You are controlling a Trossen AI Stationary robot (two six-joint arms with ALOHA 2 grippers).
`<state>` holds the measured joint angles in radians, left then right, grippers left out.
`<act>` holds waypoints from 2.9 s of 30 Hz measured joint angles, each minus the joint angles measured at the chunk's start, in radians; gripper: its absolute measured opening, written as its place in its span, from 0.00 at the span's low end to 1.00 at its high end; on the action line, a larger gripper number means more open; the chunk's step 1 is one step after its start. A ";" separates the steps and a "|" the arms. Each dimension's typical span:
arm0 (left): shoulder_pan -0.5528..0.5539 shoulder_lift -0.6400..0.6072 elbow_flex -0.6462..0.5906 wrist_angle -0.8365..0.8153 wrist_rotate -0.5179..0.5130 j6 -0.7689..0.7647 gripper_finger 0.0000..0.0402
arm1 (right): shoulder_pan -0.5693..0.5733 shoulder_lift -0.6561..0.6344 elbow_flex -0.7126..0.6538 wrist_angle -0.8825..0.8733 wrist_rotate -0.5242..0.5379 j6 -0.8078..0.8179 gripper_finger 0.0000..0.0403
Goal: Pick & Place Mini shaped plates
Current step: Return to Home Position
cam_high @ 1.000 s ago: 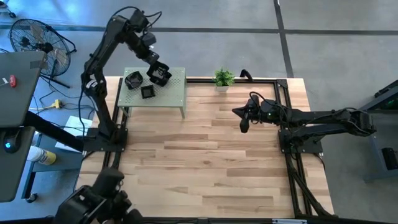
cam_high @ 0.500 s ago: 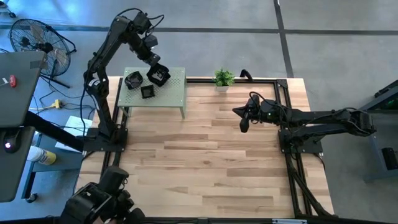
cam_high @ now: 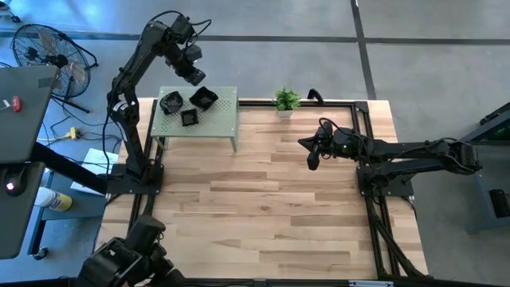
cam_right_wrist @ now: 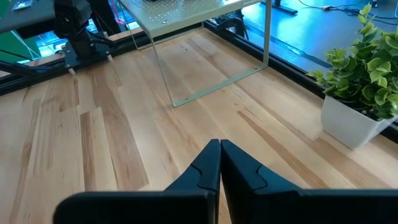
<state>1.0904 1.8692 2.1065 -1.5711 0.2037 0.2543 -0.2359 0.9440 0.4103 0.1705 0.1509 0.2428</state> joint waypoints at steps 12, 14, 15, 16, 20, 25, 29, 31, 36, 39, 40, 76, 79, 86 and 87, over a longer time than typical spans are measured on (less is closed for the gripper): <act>-0.230 -0.111 0.000 0.104 -0.007 -0.079 0.18 | 0.000 -0.002 0.000 -0.001 -0.003 0.003 0.02; -0.305 -0.124 0.000 0.200 -0.006 -0.148 0.12 | 0.000 -0.006 0.000 -0.001 -0.003 0.003 0.02; -0.346 -0.128 0.000 0.252 -0.001 -0.173 0.09 | 0.000 -0.012 0.000 -0.002 -0.003 0.000 0.02; -0.386 -0.129 0.000 0.307 0.009 -0.185 0.06 | 0.000 -0.019 0.000 -0.002 -0.004 -0.008 0.02; -0.537 -0.130 -0.042 0.591 0.040 -0.218 0.02 | 0.000 -0.086 0.000 -0.011 -0.039 -0.045 0.02; -0.667 -0.127 -0.204 0.858 -0.063 -0.264 0.01 | 0.000 -0.217 0.000 -0.092 -0.087 -0.068 0.02; -0.740 -0.127 -0.362 1.080 -0.102 -0.299 0.00 | 0.000 -0.320 0.000 -0.200 -0.131 -0.064 0.02; -0.774 -0.127 -0.432 1.179 -0.111 -0.333 0.00 | 0.000 -0.359 0.000 -0.245 -0.140 -0.062 0.02; -0.833 -0.143 -0.598 1.388 -0.189 -0.413 0.00 | 0.000 -0.434 0.000 -0.319 -0.143 -0.061 0.02; -0.866 -0.189 -0.714 1.514 -0.248 -0.443 0.00 | 0.000 -0.466 0.000 -0.353 -0.143 -0.061 0.02; -0.876 -0.210 -0.755 1.550 -0.271 -0.458 0.00 | 0.000 -0.475 0.000 -0.370 -0.143 -0.061 0.02; -0.946 -1.873 -1.934 1.473 -0.500 -0.480 0.00 | 0.000 -0.883 -0.150 -0.257 0.016 -0.025 0.00; -0.947 -1.859 -1.922 1.410 -0.493 -0.517 0.00 | 0.000 -0.905 -0.270 -0.078 0.036 -0.021 0.00; -0.947 -1.828 -1.921 1.335 -0.503 -0.476 0.00 | 0.000 -0.913 -0.394 -0.026 0.237 -0.046 0.02; -0.947 -1.828 -1.921 1.310 -0.503 -0.483 0.00 | 0.000 -0.911 -0.394 -0.055 0.268 -0.030 0.02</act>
<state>0.1436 0.0410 0.1860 -0.2607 -0.2989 -0.2283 -0.2356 0.0329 0.0166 0.1160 0.4191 0.2124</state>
